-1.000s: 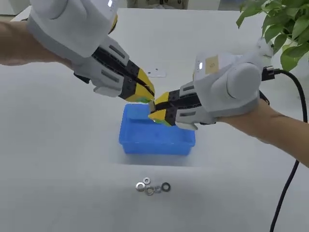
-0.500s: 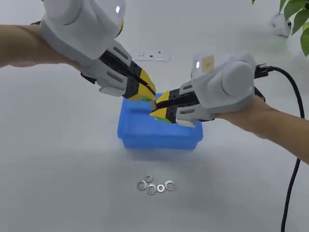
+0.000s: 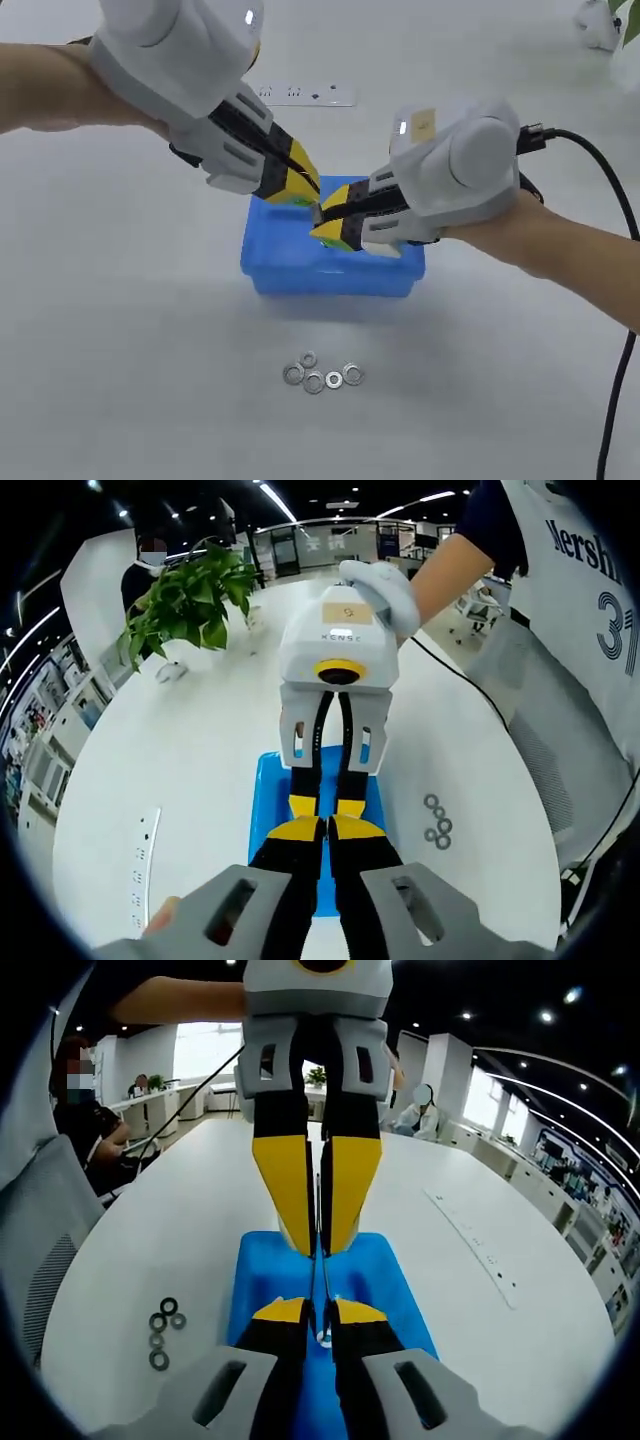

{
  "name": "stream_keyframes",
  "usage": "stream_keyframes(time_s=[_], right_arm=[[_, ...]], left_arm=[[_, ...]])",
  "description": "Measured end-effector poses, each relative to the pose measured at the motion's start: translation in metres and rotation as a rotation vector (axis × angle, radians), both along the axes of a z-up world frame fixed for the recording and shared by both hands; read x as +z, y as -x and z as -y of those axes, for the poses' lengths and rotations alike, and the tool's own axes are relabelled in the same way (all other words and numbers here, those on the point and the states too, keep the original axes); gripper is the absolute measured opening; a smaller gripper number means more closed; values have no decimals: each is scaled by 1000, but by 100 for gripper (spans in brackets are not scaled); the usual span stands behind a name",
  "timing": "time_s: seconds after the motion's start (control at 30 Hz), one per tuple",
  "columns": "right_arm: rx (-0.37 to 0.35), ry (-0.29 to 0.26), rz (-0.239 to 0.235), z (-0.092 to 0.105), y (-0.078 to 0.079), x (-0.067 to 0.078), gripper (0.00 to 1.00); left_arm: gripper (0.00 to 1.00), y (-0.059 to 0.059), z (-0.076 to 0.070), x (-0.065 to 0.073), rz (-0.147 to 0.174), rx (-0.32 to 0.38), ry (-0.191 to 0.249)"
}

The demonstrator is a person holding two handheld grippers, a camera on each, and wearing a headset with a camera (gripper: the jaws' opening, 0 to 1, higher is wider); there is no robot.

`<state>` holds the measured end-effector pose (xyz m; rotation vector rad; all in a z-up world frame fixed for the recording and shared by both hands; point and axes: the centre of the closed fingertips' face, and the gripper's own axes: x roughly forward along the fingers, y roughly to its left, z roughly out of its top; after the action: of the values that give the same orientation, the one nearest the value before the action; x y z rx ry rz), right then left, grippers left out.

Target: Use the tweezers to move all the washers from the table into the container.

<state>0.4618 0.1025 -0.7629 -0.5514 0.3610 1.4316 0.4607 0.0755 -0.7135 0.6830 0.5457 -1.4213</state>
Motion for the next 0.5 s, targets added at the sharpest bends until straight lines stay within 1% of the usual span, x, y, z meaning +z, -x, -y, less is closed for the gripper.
stream_keyframes(time_s=[0.07, 0.17, 0.23, 0.37, 0.43, 0.5], right_arm=[[-3, 9, 2, 1, -1, -2, 11], [-11, 8, -14, 2, -1, -3, 11], [-9, 13, -9, 3, -1, -3, 11], [-10, -5, -16, 1, -1, 2, 12], [-7, -6, -23, 0, -1, 3, 13], [-3, -2, -14, -1, -1, 3, 13]], left_arm=[[6, 1, 1, -2, 2, -3, -5], [6, 0, 1, -3, -2, -4, -4], [6, -1, 1, -4, -4, -5, -5], [6, 0, 0, -6, 0, -13, -14], [6, 1, 0, -5, 1, -15, -12], [6, 2, 1, -2, 10, -17, -11]])
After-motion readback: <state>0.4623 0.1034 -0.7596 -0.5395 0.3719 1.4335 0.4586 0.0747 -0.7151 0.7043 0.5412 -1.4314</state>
